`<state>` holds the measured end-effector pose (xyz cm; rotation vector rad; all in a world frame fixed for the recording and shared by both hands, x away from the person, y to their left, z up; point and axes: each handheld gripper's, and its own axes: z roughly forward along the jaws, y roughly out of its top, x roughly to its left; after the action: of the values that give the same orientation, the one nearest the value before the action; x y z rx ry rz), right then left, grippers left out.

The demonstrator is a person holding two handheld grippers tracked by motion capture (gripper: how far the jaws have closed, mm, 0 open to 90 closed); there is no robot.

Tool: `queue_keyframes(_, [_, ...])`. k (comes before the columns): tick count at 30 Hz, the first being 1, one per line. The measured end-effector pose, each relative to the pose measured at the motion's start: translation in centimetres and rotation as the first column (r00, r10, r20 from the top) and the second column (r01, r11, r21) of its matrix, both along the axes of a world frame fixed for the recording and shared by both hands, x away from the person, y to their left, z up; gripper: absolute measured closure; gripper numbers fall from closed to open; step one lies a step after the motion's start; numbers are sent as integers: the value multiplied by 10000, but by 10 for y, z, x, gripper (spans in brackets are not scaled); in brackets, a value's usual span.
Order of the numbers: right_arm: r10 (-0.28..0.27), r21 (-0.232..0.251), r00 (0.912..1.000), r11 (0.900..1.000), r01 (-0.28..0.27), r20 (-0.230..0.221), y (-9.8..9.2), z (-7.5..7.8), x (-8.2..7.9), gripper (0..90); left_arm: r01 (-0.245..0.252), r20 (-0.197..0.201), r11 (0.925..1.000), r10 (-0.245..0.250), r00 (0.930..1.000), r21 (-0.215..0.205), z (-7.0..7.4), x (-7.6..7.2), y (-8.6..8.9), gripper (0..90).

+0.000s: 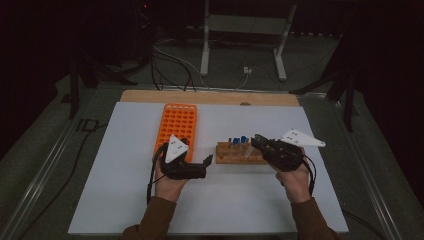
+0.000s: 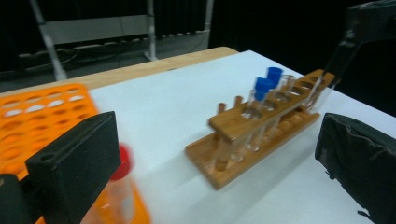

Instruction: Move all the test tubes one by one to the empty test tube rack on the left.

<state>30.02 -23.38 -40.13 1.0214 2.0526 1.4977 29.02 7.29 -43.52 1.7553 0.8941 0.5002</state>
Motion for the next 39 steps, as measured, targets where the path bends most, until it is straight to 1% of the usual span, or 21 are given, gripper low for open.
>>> queue_keyframes(4, [315,-73,9993,9995,-316,-176,10,-4,-2,757,424,-3,9991,-424,9991,59,1,1,-17,11])
queue_keyframes(5, [406,-166,9990,9990,-409,-178,14,-6,-2,757,497,-9,9987,-497,9988,57,1,2,-21,11])
queue_keyframes(9, [658,-275,9974,9974,-666,-290,23,-10,-4,757,782,-65,9969,-782,9969,85,-2,4,-33,19])
queue_keyframes(12, [810,-365,9961,9959,-822,-349,28,-12,-5,757,1092,-190,9940,-1090,9939,101,-4,4,-41,65])
queue_keyframes(14, [892,-378,9954,9952,-905,-359,31,-13,-5,756,1367,-209,9903,-1362,9905,258,-4,4,-46,81])
queue_keyframes(16, [920,-398,9952,9948,-933,-339,33,-13,-6,756,1533,-254,9873,-1523,9880,426,-5,3,-53,86])
queue_keyframes(17, [954,-392,9950,9945,-966,-308,33,-13,-7,756,1602,-304,9860,-1589,9868,457,-5,3,-56,102])
queue_keyframes(19, [995,-377,9946,9942,-1006,-293,34,-12,-7,756,1624,-292,9852,-1610,9865,542,-5,2,-59,146])
queue_keyframes(21, [1036,-384,9941,9938,-1048,-307,35,-13,-8,756,1747,-289,9831,-1733,9844,554,-5,3,-62,204])
queue_keyframes(23, [1084,-387,9936,9932,-1097,-329,36,-13,-8,756,1776,-283,9815,-1760,9840,717,-5,3,-64,294])
queue_keyframes(24, [1113,-387,9932,9929,-1126,-356,36,-14,-8,756,1806,-284,9808,-1789,9834,735,-5,3,-65,339])
queue_keyframes(28, [1183,-346,9922,9922,-1197,-390,37,-15,-7,756,1902,-215,9767,-1890,9817,989,-6,2,-70,473])
queue_keyframes(30, [1196,-290,9920,9923,-1208,-401,37,-15,-7,756,1999,-185,9754,-1990,9798,931,-7,2,-71,557])
queue_keyframes(35, [1273,-257,9908,9914,-1286,-461,38,-15,-7,756,2114,-211,9750,-2104,9774,681,-8,3,-73,650])
queue_keyframes(37, [1291,-247,9903,9911,-1305,-504,38,-16,-7,756,2170,-200,9736,-2161,9762,714,-8,3,-74,679])
queue_keyframes(39, [1303,-241,9900,9910,-1318,-540,39,-17,-7,756,2181,-271,9730,-2166,9759,754,-9,4,-74,699])
